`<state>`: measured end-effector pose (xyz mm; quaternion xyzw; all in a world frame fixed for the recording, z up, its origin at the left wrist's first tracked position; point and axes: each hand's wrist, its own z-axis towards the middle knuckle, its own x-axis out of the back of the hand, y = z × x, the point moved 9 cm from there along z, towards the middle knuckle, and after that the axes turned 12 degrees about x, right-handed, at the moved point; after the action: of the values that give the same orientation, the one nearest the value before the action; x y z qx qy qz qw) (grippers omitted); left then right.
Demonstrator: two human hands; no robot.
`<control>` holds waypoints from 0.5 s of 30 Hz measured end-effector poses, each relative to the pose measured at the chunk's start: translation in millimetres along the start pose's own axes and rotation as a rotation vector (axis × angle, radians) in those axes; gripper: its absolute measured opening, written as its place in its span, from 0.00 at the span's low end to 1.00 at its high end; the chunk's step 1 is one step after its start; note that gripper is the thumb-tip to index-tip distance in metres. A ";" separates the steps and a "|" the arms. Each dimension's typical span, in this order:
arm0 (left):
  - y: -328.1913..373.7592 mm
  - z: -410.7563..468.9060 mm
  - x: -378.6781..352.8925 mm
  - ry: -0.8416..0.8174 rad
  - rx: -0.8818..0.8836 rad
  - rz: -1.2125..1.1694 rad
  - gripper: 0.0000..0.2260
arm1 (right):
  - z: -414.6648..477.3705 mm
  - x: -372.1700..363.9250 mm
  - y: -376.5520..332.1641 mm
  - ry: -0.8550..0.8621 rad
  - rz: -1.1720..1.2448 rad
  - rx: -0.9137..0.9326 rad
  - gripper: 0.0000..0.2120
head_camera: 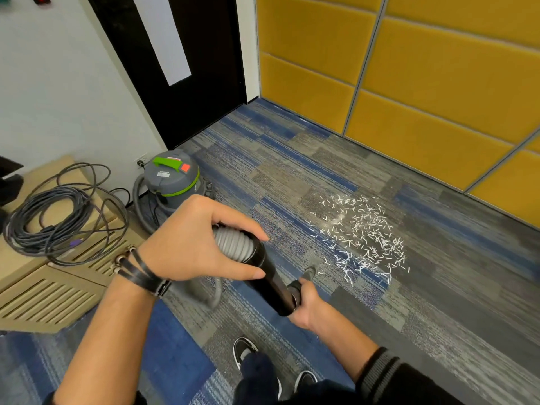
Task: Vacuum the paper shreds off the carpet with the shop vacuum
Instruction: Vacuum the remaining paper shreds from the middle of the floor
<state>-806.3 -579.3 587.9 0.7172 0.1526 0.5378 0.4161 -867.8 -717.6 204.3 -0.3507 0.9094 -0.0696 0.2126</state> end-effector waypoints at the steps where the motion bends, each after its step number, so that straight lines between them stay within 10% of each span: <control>1: 3.9 -1.7 -2.5 -0.007 -0.002 -0.008 0.18 | -2.7 2.7 1.0 -0.015 -0.012 -0.002 0.21; 15: 42.5 -0.8 -29.8 0.033 -0.097 0.031 0.18 | 3.1 22.8 -47.5 -0.088 -0.134 0.061 0.23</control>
<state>-827.8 -624.6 601.1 0.6894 0.1220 0.5630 0.4392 -852.7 -768.1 207.0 -0.4066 0.8711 -0.0959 0.2580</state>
